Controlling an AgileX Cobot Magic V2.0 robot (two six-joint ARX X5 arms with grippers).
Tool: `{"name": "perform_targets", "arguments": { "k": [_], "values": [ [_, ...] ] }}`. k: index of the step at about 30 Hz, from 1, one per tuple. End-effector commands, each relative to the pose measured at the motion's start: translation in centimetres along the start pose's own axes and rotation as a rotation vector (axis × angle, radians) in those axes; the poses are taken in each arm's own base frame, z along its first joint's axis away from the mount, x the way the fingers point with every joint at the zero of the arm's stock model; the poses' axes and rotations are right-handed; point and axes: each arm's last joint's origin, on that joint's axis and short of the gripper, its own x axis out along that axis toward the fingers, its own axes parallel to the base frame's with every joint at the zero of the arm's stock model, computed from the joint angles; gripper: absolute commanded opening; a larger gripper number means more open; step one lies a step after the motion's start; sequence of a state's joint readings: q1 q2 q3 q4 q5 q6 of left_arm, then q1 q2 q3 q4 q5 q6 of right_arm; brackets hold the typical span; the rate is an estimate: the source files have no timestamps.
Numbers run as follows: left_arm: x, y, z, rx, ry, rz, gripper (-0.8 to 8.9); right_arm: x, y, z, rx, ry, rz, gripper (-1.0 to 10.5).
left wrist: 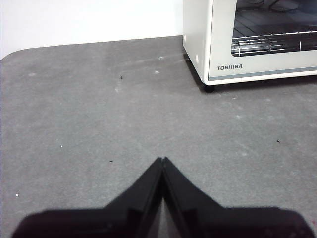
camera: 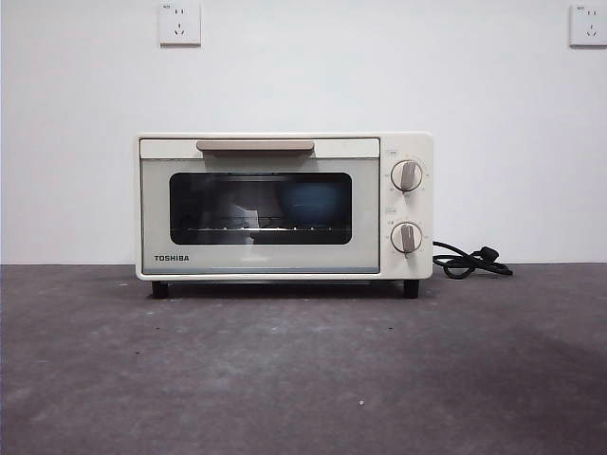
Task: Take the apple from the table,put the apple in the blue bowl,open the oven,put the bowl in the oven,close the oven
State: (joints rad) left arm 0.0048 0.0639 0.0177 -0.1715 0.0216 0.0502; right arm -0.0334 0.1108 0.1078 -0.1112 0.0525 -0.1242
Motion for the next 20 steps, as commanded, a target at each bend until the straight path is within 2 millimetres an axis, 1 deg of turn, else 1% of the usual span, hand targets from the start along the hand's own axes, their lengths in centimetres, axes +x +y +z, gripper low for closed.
{"name": "perform_targets", "arguments": {
  "k": [1,6,8,20],
  "values": [
    [0.1,0.0,-0.3,-0.010,0.004,-0.002,-0.04,0.2,0.2,-1.2,0.016,0.015,0.002,0.0],
    [0.1,0.0,-0.3,-0.010,0.004,-0.002,-0.04,0.3,0.3,-2.6,0.064,0.021,0.003,0.0],
    [0.1,0.0,-0.3,-0.010,0.005,-0.002,-0.04,0.1,0.4,-2.9,0.068,0.040,0.004,0.0],
    [0.1,0.0,-0.3,-0.010,0.006,-0.002,-0.04,0.1,0.4,-3.1,0.066,0.061,0.006,0.0]
  ]
}}
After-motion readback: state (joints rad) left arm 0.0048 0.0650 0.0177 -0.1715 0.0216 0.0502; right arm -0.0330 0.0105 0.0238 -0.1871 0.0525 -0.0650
